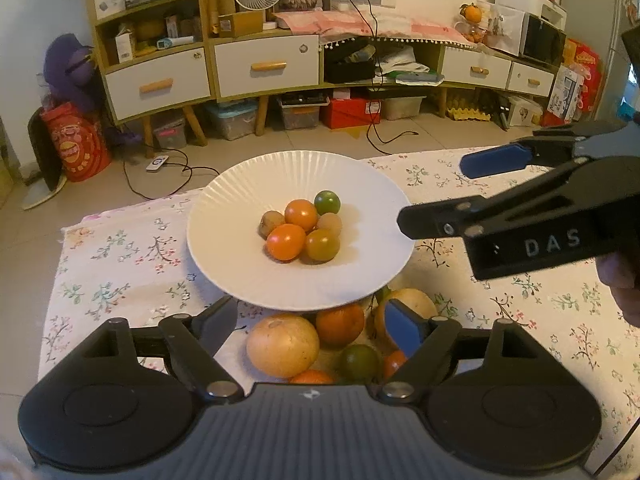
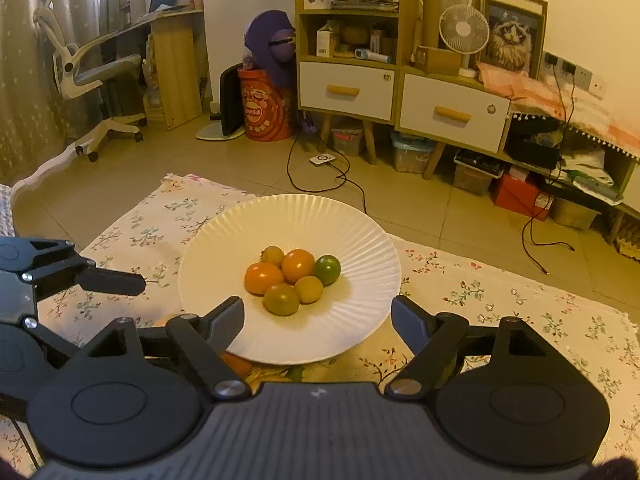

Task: Organize fruits
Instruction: 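Withdraw both open tools from the plate toward the remaining fruits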

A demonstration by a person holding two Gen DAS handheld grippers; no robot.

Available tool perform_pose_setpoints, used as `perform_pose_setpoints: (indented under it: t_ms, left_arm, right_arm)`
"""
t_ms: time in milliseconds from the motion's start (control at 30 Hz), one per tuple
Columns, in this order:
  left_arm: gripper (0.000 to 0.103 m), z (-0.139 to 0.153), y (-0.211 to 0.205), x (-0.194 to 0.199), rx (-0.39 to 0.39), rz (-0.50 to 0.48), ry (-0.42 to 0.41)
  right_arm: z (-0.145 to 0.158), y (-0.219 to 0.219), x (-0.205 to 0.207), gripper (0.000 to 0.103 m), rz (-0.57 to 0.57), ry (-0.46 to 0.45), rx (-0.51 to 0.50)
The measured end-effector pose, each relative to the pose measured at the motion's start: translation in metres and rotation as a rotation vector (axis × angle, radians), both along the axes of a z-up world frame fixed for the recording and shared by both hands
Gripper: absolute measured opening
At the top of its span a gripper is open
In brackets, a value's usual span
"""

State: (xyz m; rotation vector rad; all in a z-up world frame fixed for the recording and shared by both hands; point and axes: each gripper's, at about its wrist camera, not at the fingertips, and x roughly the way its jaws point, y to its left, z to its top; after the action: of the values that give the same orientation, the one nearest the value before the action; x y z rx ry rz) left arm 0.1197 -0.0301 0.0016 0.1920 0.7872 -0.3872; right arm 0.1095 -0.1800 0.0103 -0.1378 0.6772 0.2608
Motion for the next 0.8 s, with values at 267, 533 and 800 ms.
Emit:
perform_pose_setpoints:
  t_ms: [267,533,800]
  left_arm:
    - [0.075,0.010,0.012,-0.013,0.006,0.020,-0.018]
    - [0.085,0.011,0.032,-0.024,0.007,0.067,0.002]
    - [0.088,0.003,0.051,-0.036,-0.008,0.119,0.001]
  right_arm:
    - [0.009,0.007,-0.019,0.090,-0.012,-0.019,-0.028]
    - [0.011,0.013,-0.036,0.101,-0.050,-0.040,-0.035]
    - [0.001,0.014,-0.048,0.103,-0.090,-0.004,-0.001]
